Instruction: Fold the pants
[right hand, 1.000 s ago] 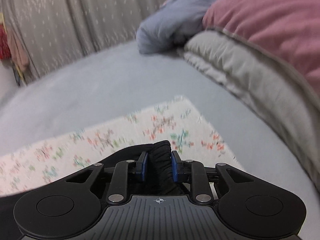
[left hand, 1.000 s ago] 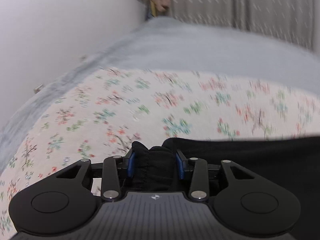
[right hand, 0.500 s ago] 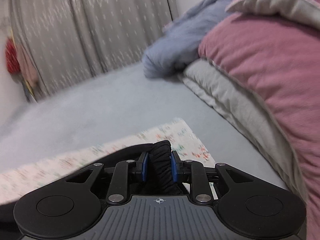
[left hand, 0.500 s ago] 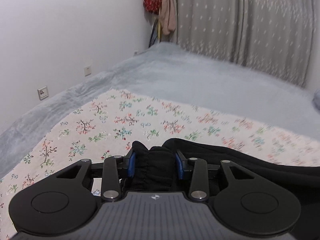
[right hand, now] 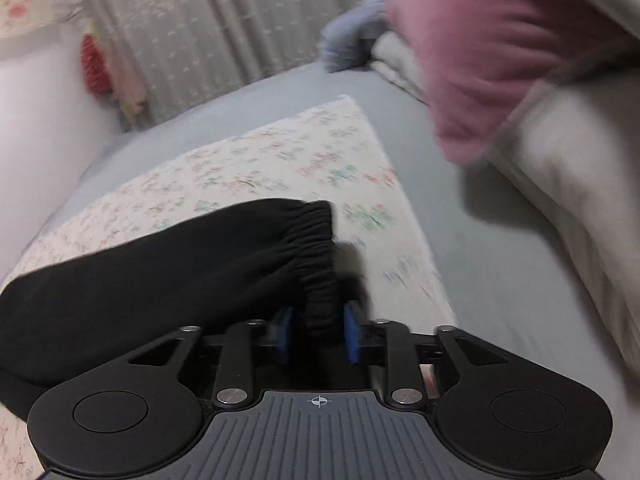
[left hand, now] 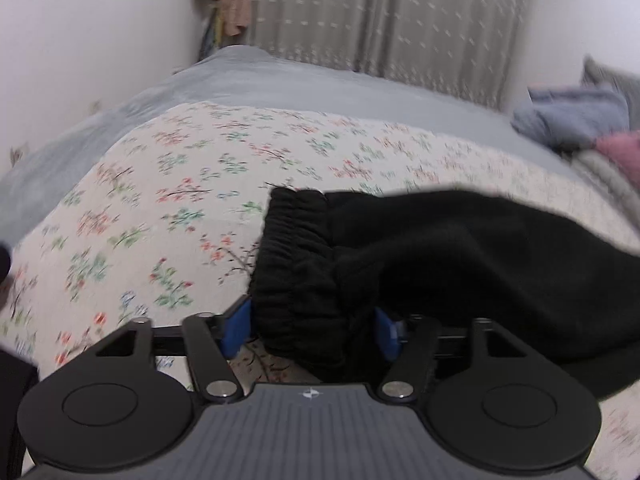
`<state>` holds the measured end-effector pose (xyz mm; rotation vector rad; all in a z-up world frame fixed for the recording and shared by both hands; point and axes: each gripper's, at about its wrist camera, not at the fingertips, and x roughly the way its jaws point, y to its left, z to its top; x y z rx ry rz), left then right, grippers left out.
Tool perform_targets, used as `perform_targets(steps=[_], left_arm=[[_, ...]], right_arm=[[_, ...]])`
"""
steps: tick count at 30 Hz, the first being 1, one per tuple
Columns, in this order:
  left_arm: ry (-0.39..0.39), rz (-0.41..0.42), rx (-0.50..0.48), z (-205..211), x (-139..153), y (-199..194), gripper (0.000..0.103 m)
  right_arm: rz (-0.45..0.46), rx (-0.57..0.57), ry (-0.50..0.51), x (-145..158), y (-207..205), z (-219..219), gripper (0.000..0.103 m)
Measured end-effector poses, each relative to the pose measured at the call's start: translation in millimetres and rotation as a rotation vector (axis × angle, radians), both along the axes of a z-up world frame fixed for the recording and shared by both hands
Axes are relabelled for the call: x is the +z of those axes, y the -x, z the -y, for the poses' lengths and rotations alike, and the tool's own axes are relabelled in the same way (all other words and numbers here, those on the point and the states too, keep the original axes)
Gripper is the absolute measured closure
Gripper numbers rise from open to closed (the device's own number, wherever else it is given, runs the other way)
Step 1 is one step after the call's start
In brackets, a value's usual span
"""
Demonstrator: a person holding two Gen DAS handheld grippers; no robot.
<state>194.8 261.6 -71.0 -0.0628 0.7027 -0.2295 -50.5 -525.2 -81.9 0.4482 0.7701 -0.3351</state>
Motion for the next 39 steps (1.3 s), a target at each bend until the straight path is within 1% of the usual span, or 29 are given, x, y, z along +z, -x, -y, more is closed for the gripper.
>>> perform_targets(steps=[1,2,4,6,8,10,11,14,15,16,18,20,21,22,23,24,25,26,27,28,30,31,32,34,36,37,38,39], left_arm=[[0.028,-0.006,0.012,-5,4,1,0.024],[0.045,-0.006,0.021,-7,9,3,0.024],[0.064,0.009,0.051,-10,16,8,0.023],[0.095,0.002,0.091,-18,18,14,0.023],[0.161,-0.02,0.138,-30,16,19,0.023],[0.24,-0.047,0.202,-41,16,21,0.023],[0.277,-0.055,0.232,-46,16,25,0.023],[0.403,-0.07,0.302,-54,25,29,0.023],[0.428,-0.083,0.327,-53,30,28,0.022],[0.44,-0.102,0.354,-48,35,26,0.021],[0.437,-0.165,0.407,-33,41,20,0.019],[0.435,-0.19,0.435,-14,42,17,0.018],[0.427,-0.196,0.454,-4,39,16,0.018],[0.406,-0.202,0.474,5,33,15,0.018],[0.381,-0.213,0.497,13,25,13,0.018],[0.361,-0.229,0.538,19,16,10,0.018],[0.366,-0.228,0.577,21,8,13,0.018],[0.383,-0.205,0.596,21,1,14,0.021],[0.392,-0.175,0.6,22,-7,13,0.026],[0.391,-0.157,0.597,23,-11,12,0.037],[0.372,-0.161,0.619,27,-11,7,0.046],[0.362,-0.141,0.618,29,-8,7,0.058],[0.346,-0.115,0.605,32,-3,6,0.067],[0.345,-0.103,0.592,32,4,5,0.074],[0.34,-0.108,0.575,31,10,0,0.076],[0.339,-0.105,0.565,32,12,-4,0.076],[0.353,-0.094,0.557,30,16,-7,0.077],[0.386,-0.077,0.556,25,21,-7,0.078]], right_arm=[[0.008,-0.025,0.015,5,5,-3,0.049],[0.006,-0.047,0.035,9,6,-5,0.044],[-0.005,-0.078,0.055,20,5,-9,0.042],[0.01,-0.096,0.038,26,6,-13,0.042],[0.026,-0.128,0.008,30,10,-16,0.042],[0.043,-0.181,-0.055,29,13,-17,0.038],[0.052,-0.215,-0.102,27,18,-15,0.037],[0.076,-0.296,-0.24,25,17,-14,0.037],[0.079,-0.326,-0.29,24,13,-14,0.036],[0.077,-0.351,-0.326,23,11,-15,0.036],[0.059,-0.419,-0.389,19,-1,-16,0.036],[0.017,-0.492,-0.391,12,-15,-19,0.037],[-0.001,-0.531,-0.379,8,-22,-21,0.038],[-0.007,-0.572,-0.371,2,-27,-24,0.044],[0.003,-0.604,-0.37,-4,-27,-26,0.052],[0.026,-0.641,-0.371,-10,-24,-31,0.073],[0.043,-0.668,-0.369,-16,-20,-36,0.08],[0.068,-0.677,-0.359,-21,-16,-41,0.082],[0.083,-0.674,-0.334,-25,-13,-45,0.087],[0.084,-0.676,-0.326,-27,-11,-47,0.088],[0.108,-0.661,-0.329,-20,-13,-46,0.089],[0.116,-0.635,-0.297,-14,-16,-46,0.09],[0.121,-0.615,-0.273,-10,-20,-46,0.091],[0.134,-0.597,-0.267,-4,-23,-48,0.093],[0.161,-0.577,-0.261,3,-25,-51,0.095],[0.173,-0.547,-0.243,9,-31,-53,0.095],[0.175,-0.513,-0.215,15,-39,-53,0.095],[0.18,-0.48,-0.177,23,-48,-52,0.096]])
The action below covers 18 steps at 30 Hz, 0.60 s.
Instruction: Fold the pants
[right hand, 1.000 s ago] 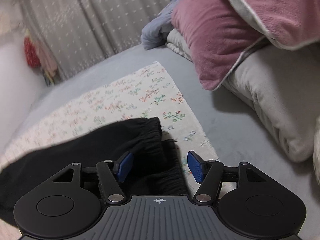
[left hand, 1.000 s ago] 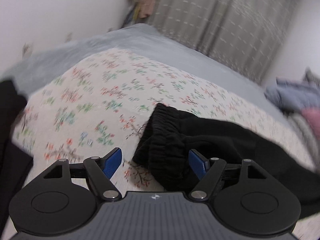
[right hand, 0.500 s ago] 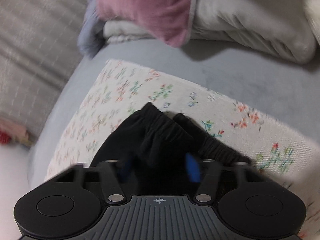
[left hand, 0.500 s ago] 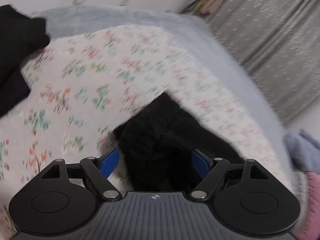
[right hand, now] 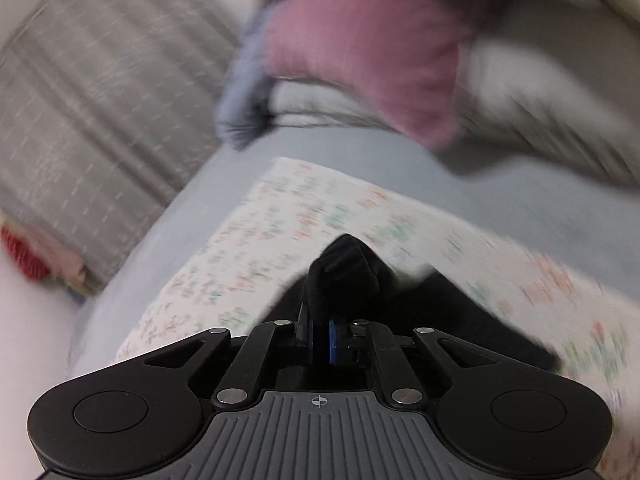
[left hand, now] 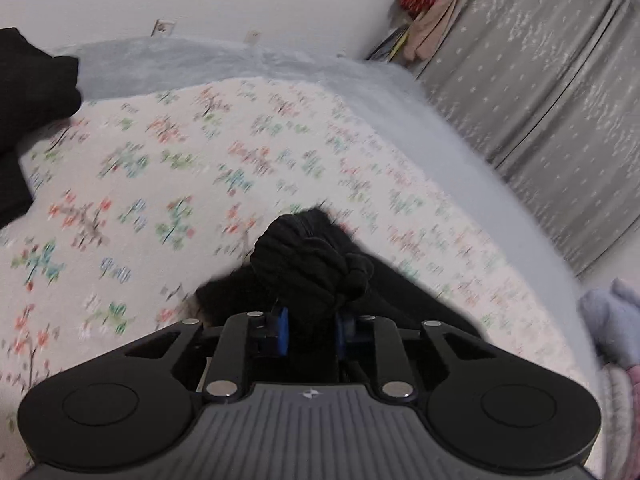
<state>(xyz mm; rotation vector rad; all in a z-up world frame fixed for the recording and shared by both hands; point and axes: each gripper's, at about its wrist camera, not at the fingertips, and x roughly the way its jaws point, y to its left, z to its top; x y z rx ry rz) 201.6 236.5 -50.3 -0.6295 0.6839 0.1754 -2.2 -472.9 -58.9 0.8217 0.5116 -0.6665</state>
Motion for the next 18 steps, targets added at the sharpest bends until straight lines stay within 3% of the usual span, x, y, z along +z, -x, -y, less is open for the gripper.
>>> perform_targets(steps=[2,4,6,9,11,13,15,18], left_arm=[[0.067,0.069,0.014,-10,10,7,0.078],[0.052,0.092,0.007,-11,17,11,0.078],[0.02,0.063,-0.007,-10,12,14,0.078],[-0.016,-0.056,-0.045,-8,-9,13,0.078],[-0.054,-0.134,-0.078,-4,-23,15,0.078],[-0.083,-0.15,-0.093,-4,-26,20,0.078],[-0.089,-0.134,-0.105,-7,-25,25,0.078],[-0.109,-0.115,-0.132,-8,-27,26,0.077]], right_arm=[[0.074,0.04,0.09,21,-5,-1,0.096],[0.197,0.092,0.195,48,3,-12,0.096],[0.21,0.133,0.252,65,12,-21,0.096],[0.046,0.175,0.211,52,21,-16,0.096],[-0.134,0.174,0.136,19,29,-6,0.096],[-0.258,0.167,0.049,-11,36,1,0.096],[-0.252,0.157,0.025,-13,44,3,0.096],[-0.191,0.166,0.091,5,43,-6,0.096]])
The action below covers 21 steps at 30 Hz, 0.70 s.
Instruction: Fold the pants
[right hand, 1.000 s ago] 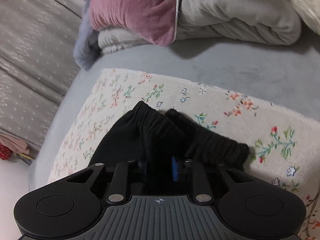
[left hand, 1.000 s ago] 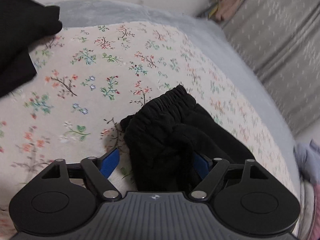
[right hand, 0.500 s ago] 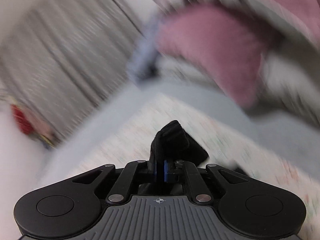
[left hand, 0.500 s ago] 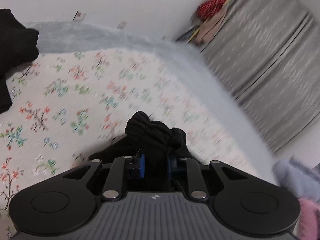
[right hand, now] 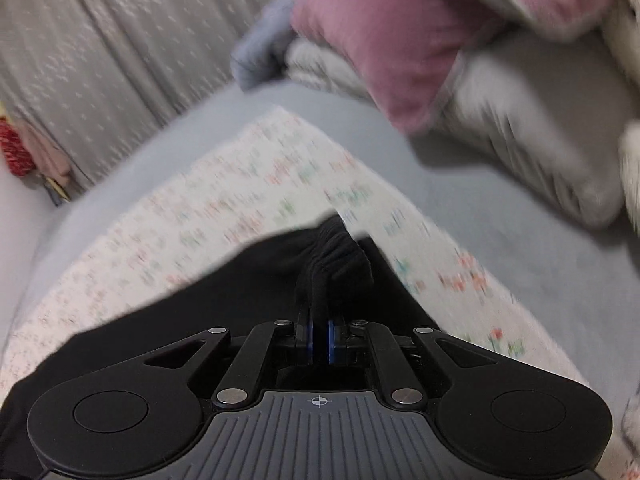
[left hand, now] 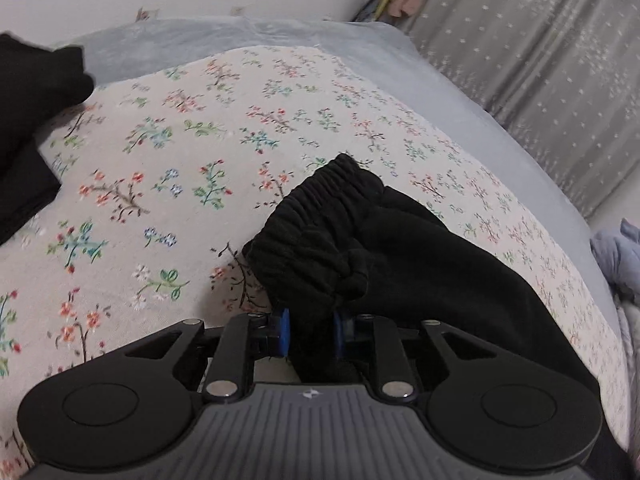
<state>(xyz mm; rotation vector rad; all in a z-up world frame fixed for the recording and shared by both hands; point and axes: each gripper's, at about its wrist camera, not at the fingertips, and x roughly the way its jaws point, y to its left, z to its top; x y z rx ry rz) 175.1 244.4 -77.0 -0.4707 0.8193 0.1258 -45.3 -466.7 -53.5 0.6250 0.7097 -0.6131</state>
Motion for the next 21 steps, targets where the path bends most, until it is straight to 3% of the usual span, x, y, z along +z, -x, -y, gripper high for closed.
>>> perform_targets(steps=[5,10,13,18,21], left_arm=[[-0.057,0.012,-0.048,8,0,9,0.075],[-0.093,-0.002,-0.06,13,-4,7,0.074],[-0.118,0.006,-0.066,15,-2,7,0.07],[-0.193,0.015,-0.085,19,-3,6,0.057],[-0.151,0.013,-0.071,10,-3,7,0.052]], right_arm=[[0.049,-0.009,0.083,22,4,-20,0.096],[-0.133,-0.046,-0.006,-18,-3,-2,0.096],[-0.116,-0.052,-0.005,-14,1,-3,0.097],[-0.179,-0.025,0.039,-21,-7,-9,0.097],[-0.172,-0.023,0.034,-19,-4,-8,0.096]])
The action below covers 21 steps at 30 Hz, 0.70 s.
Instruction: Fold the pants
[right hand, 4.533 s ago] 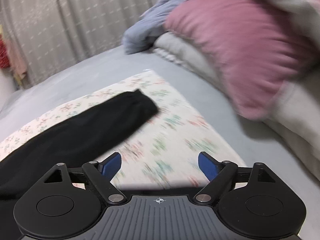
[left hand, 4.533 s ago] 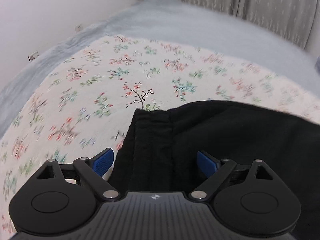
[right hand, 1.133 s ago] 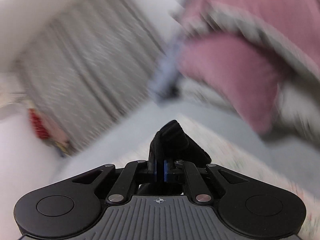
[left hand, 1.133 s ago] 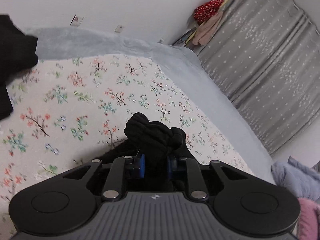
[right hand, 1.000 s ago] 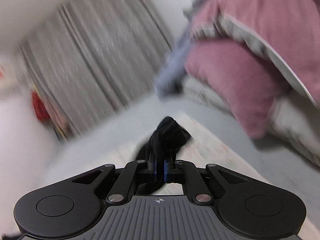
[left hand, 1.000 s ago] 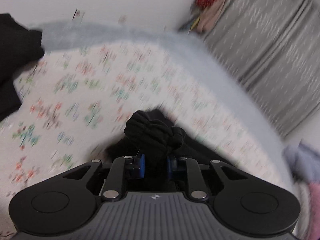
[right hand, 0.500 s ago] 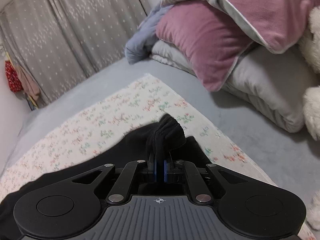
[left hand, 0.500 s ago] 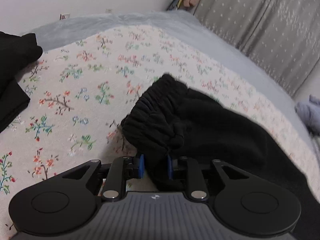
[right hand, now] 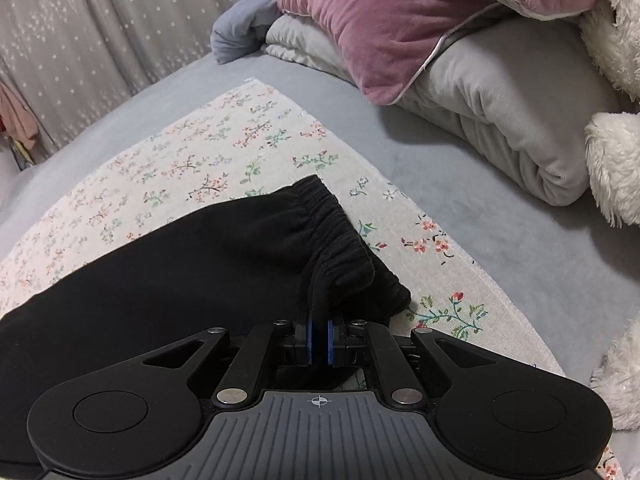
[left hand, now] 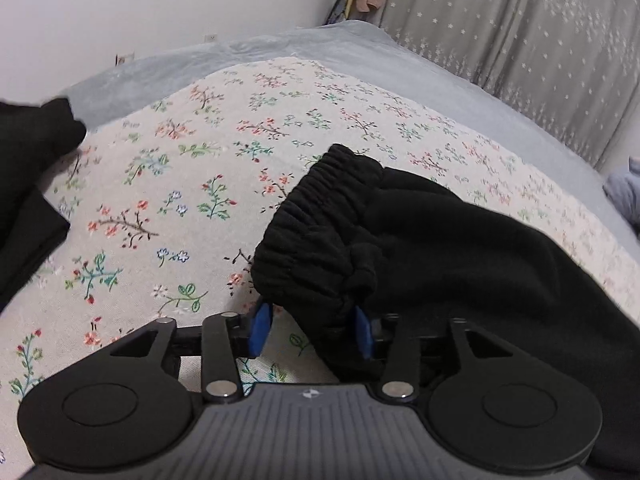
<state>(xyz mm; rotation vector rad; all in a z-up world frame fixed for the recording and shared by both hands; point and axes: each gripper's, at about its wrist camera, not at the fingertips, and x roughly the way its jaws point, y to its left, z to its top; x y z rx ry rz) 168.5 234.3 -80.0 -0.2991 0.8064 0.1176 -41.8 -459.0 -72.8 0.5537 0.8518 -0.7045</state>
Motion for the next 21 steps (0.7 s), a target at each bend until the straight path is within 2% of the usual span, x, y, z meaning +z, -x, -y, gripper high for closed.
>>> perform_targets(steps=[4,6,9,11,13,15,16,21], left_arm=[[0.131,-0.002,0.029,-17,0,1,0.049],[0.167,0.001,0.035,-22,0,2,0.048],[0.148,0.011,0.024,-18,2,4,0.05],[0.135,0.023,0.023,-14,4,5,0.055],[0.124,0.047,0.013,-11,8,3,0.063],[0.068,0.081,-0.011,-3,16,1,0.068],[0.066,0.096,-0.013,-2,19,0,0.071],[0.177,0.208,-0.015,-15,25,-8,0.074]], right_arm=[[-0.008,0.013,0.02,3,0,-4,0.096],[-0.017,0.019,0.035,4,-2,-7,0.096],[-0.025,0.021,0.044,4,-4,-8,0.096],[-0.013,0.015,0.041,5,-3,-8,0.096],[0.029,0.003,0.032,11,2,-7,0.096],[0.106,-0.004,0.03,23,7,-8,0.096],[0.144,-0.01,0.029,30,10,-8,0.097],[0.232,-0.044,0.002,40,23,-2,0.097]])
